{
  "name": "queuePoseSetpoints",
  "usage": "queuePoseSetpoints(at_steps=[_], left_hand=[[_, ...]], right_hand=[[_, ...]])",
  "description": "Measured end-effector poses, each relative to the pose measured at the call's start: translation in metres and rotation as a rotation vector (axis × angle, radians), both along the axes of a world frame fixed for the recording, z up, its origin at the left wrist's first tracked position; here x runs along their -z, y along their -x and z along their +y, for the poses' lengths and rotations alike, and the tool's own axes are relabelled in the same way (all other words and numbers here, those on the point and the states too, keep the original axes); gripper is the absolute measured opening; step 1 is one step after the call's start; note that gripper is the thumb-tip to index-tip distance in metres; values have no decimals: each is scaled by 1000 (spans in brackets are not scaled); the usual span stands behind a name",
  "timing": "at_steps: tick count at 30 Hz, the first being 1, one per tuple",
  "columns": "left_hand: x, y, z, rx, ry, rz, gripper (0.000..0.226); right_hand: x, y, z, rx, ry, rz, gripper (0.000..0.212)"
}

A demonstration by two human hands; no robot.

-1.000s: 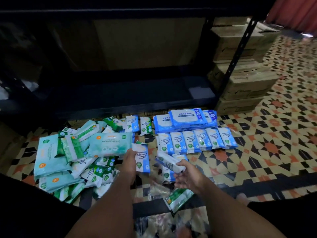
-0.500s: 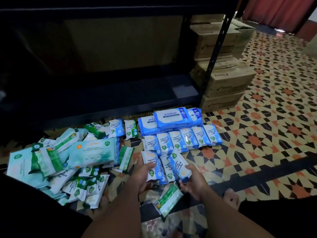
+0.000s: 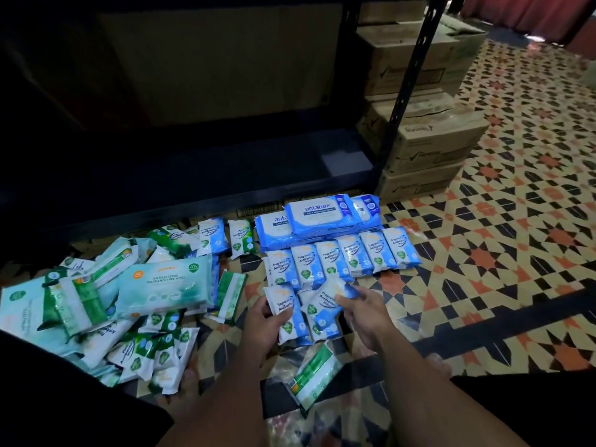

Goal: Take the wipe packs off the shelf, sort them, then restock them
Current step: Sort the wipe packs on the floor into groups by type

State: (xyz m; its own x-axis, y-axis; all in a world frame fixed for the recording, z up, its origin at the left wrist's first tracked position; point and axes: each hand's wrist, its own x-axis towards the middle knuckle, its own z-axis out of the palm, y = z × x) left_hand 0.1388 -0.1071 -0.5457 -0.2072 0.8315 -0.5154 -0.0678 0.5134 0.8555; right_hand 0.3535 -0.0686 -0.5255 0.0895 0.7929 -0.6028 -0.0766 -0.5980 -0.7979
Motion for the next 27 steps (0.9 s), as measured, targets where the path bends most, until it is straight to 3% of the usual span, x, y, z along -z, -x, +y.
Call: queuePoseSetpoints(at_steps=[7,12,16,20,24,27], left_hand=[[3,-5,-8,28,-54,97,35],[16,-8,-10,55,-42,225,43],[24,-8,-12,102,-57,386,43],[38,-4,-16,90,-84,416,78],[31,-6,-17,98,-112,422,42],[33,-6,-18,97,-119,443,32]], right_hand=[[2,26,16,-37,-189,-173,42],[22,44,11,-150,-160,-357,31],[37,51,3,-102,-127,-442,30],[44,52,6,-87,-100,-437,25],[57,51,5,-113,-85,-506,33],[58,55,-2,-130,-133,-588,38]])
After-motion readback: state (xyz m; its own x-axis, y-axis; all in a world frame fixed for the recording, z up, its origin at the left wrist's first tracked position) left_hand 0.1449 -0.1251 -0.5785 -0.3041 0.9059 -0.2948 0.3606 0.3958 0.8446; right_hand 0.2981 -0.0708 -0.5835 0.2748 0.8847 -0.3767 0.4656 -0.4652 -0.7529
